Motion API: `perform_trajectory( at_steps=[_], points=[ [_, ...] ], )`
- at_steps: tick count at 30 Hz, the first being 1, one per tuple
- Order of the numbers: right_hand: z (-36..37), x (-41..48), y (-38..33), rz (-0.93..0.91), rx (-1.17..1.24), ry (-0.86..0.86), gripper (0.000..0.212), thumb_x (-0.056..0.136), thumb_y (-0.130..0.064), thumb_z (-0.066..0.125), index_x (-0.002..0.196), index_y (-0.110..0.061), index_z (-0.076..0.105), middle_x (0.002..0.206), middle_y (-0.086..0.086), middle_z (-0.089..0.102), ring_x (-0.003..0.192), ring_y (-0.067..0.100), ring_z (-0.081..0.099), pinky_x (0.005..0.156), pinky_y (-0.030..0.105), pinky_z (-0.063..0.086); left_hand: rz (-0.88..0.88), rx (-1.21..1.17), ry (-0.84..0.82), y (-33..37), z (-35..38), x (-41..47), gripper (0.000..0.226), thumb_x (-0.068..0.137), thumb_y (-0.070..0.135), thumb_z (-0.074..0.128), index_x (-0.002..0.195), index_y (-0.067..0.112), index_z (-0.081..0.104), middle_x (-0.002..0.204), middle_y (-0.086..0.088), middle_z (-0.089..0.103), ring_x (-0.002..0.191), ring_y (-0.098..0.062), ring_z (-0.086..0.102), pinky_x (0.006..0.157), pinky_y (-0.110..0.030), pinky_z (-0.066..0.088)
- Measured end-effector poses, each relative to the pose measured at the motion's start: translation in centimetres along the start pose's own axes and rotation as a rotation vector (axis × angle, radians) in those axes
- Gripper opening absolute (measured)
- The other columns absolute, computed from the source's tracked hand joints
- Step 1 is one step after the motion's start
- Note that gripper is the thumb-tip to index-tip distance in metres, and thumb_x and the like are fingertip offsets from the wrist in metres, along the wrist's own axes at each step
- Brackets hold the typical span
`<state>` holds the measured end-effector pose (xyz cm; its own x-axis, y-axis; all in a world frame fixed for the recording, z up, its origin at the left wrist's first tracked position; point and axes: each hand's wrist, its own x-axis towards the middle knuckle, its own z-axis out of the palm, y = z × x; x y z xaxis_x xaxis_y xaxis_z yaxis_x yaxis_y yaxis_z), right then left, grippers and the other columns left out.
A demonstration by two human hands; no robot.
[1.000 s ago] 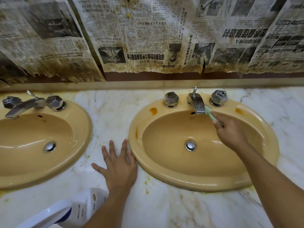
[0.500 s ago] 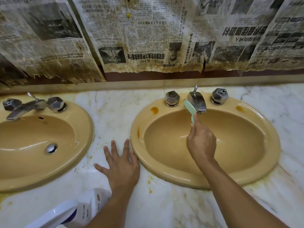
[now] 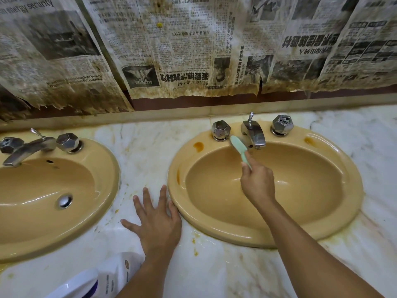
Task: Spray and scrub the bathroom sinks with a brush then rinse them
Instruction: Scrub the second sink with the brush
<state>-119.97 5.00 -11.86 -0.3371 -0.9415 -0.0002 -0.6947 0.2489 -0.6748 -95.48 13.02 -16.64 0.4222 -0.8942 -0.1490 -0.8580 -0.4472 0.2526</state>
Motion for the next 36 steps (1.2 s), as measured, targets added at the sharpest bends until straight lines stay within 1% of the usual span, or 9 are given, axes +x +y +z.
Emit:
perform_trajectory(
  at_steps=[7,10,12,14,19,22,25,30,36],
  points=[
    [2.4,5.4,-4.6,0.203,0.252,-0.014,0.041,0.106,-0.023,0.044,0.145,-0.020,0.054,0.133,0.013,0.061,0.115,0.037,0.058,0.095,0.046,0.051,0.001,0.012,0.007,0.0,0.0,0.0,0.054,0.106,0.054,0.017,0.159,0.053,0.010,0.172,0.008,-0.001,0.157,-0.019,-0.016,0.116,-0.076,-0.003],
    [2.6,5.9,-6.1,0.287,0.326,-0.039,0.039,0.101,-0.028,0.041,0.135,-0.024,0.059,0.126,0.012,0.061,0.110,0.039,0.060,0.088,0.054,0.056,-0.009,0.021,0.012,0.0,0.1,0.1,0.054,0.106,0.054,0.018,0.159,0.054,0.011,0.172,0.007,0.001,0.157,-0.018,-0.016,0.116,-0.076,-0.002],
    [1.9,5.2,-5.8,0.307,0.291,-0.045,0.034,0.098,-0.028,0.041,0.122,-0.024,0.065,0.111,0.015,0.065,0.102,0.042,0.062,0.082,0.056,0.058,-0.011,0.032,0.011,0.0,0.1,0.1,0.054,0.106,0.054,0.018,0.159,0.054,0.011,0.172,0.007,0.001,0.157,-0.019,-0.016,0.116,-0.076,-0.002],
    [1.0,4.7,-5.2,0.302,0.238,-0.073,0.034,0.100,-0.025,0.042,0.123,-0.023,0.066,0.105,0.015,0.066,0.097,0.041,0.063,0.080,0.056,0.059,-0.005,0.037,0.009,0.1,0.0,0.1,0.054,0.106,0.054,0.017,0.159,0.053,0.010,0.172,0.006,0.001,0.157,-0.020,-0.016,0.116,-0.076,-0.002],
    [0.7,8.3,-6.8,0.309,0.104,-0.158,0.033,0.096,-0.015,0.044,0.121,-0.007,0.065,0.113,0.018,0.066,0.100,0.042,0.065,0.080,0.052,0.060,-0.003,0.030,0.009,0.0,-0.1,0.1,0.054,0.106,0.054,0.017,0.160,0.054,0.010,0.172,0.007,0.000,0.157,-0.020,-0.017,0.115,-0.076,-0.002],
    [1.4,10.0,-7.8,0.310,0.007,-0.175,0.037,0.095,-0.016,0.047,0.129,-0.007,0.059,0.123,0.019,0.061,0.104,0.041,0.064,0.084,0.053,0.060,-0.004,0.026,0.009,0.0,-0.1,0.1,0.055,0.105,0.054,0.017,0.160,0.053,0.012,0.172,0.007,0.001,0.157,-0.020,-0.015,0.116,-0.076,-0.002],
    [0.9,8.5,-7.0,0.252,-0.038,-0.221,0.041,0.096,-0.014,0.044,0.135,-0.011,0.054,0.123,0.021,0.059,0.105,0.040,0.062,0.084,0.053,0.059,-0.002,0.027,0.006,0.1,-0.2,0.1,0.055,0.105,0.054,0.016,0.160,0.053,0.011,0.172,0.006,0.000,0.158,-0.021,-0.015,0.116,-0.076,-0.001],
    [-0.4,3.5,-3.4,0.125,-0.101,-0.238,0.038,0.103,-0.019,0.042,0.138,-0.013,0.054,0.114,0.019,0.061,0.101,0.039,0.057,0.073,0.035,0.040,-0.001,0.041,0.014,0.1,0.0,0.1,0.055,0.106,0.053,0.017,0.160,0.052,0.010,0.172,0.005,0.001,0.158,-0.022,-0.014,0.115,-0.077,0.001],
    [-0.2,7.4,-6.5,0.175,-0.116,-0.239,0.039,0.097,-0.010,0.044,0.136,-0.007,0.054,0.119,0.022,0.062,0.097,0.039,0.064,0.078,0.047,0.059,0.000,0.023,0.014,-0.1,0.1,0.2,0.055,0.105,0.053,0.017,0.160,0.053,0.010,0.172,0.007,-0.001,0.157,-0.020,-0.017,0.116,-0.077,-0.003]
  ],
)
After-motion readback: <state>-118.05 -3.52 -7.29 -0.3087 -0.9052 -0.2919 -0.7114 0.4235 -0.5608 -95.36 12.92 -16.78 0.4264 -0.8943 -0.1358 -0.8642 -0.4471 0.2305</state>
